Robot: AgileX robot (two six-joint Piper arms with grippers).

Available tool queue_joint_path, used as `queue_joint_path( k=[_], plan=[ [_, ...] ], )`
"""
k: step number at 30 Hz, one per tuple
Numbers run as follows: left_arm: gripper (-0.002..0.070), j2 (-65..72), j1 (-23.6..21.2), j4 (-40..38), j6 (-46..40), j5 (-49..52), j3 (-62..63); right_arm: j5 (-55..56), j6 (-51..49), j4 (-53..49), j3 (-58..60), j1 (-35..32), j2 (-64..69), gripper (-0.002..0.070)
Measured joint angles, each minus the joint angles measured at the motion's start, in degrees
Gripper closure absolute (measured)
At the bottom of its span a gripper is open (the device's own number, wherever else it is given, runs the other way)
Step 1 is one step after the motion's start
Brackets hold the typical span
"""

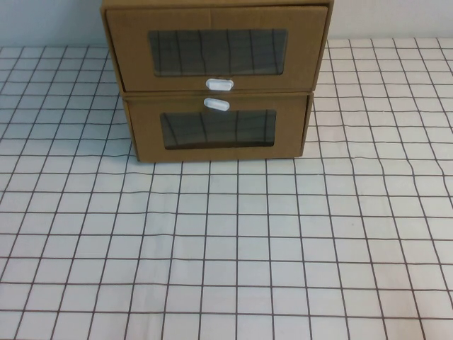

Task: Close the shoe box

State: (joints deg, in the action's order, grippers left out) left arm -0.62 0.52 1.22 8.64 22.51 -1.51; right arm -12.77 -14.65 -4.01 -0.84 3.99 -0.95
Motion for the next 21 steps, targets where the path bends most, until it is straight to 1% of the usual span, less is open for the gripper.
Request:
queue_joint_path(
  k=[6,12,17,21],
  plan=[
    [0.068,0.0,0.0,0.0,0.0,0.0,0.0,-1.0,3.8,0.1,2.2,0.0,0.0,0.069],
    [0.068,0.0,0.0,0.0,0.0,0.0,0.0,-7.3,6.6,0.1,2.2,-1.2,0.0,0.0689],
    [0.068,0.0,0.0,0.0,0.0,0.0,0.0,-8.2,10.1,0.4,2.2,-1.1,0.0,0.069],
    [0.068,0.0,0.0,0.0,0.0,0.0,0.0,-8.2,10.9,0.8,2.2,-1.1,0.0,0.0689]
  ],
)
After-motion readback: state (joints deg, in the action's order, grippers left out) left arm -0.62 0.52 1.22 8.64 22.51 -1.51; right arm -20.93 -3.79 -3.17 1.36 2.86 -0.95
